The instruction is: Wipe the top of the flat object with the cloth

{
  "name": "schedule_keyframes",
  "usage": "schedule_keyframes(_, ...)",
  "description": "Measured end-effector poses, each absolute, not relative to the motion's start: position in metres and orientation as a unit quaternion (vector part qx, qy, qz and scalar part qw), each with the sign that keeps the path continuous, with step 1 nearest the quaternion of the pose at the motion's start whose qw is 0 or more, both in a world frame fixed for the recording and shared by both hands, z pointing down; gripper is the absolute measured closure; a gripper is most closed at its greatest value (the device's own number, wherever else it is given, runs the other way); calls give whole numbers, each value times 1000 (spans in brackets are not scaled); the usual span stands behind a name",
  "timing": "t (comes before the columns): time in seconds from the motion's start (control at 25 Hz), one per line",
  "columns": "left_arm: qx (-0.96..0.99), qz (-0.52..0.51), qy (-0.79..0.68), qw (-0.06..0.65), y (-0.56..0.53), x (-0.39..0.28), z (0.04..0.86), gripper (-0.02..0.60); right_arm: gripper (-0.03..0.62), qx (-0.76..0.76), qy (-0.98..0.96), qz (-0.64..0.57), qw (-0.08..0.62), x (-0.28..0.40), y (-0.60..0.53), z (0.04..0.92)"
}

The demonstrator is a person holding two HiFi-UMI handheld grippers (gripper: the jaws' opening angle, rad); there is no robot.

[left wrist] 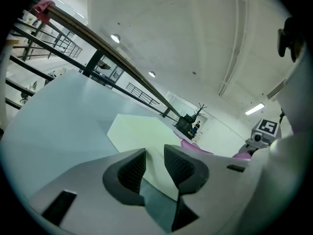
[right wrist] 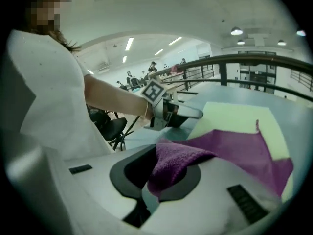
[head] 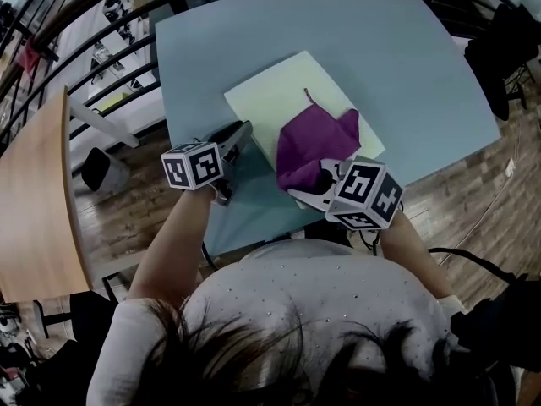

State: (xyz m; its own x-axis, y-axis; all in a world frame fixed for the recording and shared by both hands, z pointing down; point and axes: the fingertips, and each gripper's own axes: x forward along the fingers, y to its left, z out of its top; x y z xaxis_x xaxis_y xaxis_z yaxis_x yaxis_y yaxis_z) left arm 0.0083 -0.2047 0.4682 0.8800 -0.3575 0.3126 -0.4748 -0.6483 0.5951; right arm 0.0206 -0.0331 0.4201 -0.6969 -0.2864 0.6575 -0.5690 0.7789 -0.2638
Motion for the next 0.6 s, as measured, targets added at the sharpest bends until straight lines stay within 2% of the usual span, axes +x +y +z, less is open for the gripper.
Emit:
schedule_keyframes(0.12,904,84,-229,350,-206,8,468,463,577,238,-875,254,337,26,-13,450)
schedule_keyframes(0.32,907,87,-232,341,-206,9,468,463,576,268,-871,287,295,45,-5,451)
schedule_keyframes(0.6,906,85,-226,347,-206,8,470,463,576,331,-848,297,289,98,-5,454)
